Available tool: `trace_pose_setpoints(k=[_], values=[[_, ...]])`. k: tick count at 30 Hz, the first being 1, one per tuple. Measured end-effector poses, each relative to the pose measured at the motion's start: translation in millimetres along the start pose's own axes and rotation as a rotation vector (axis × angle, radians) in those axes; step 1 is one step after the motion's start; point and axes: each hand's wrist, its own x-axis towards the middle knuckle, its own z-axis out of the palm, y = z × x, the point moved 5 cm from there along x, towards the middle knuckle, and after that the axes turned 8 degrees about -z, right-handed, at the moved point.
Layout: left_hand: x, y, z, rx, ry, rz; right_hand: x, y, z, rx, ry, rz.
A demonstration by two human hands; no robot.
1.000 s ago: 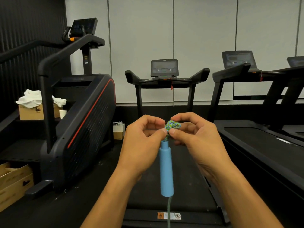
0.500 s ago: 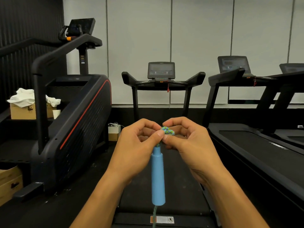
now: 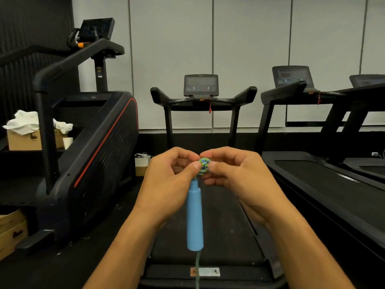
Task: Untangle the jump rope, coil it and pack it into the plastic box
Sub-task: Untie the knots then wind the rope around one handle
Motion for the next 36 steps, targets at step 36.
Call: trace_pose_setpoints(k=[36], values=[[-1.3,1.8,4.6,-0.084,-0.035,-0.053,2.0,1.8,-9.2,-0.047,0.011,-0.067]])
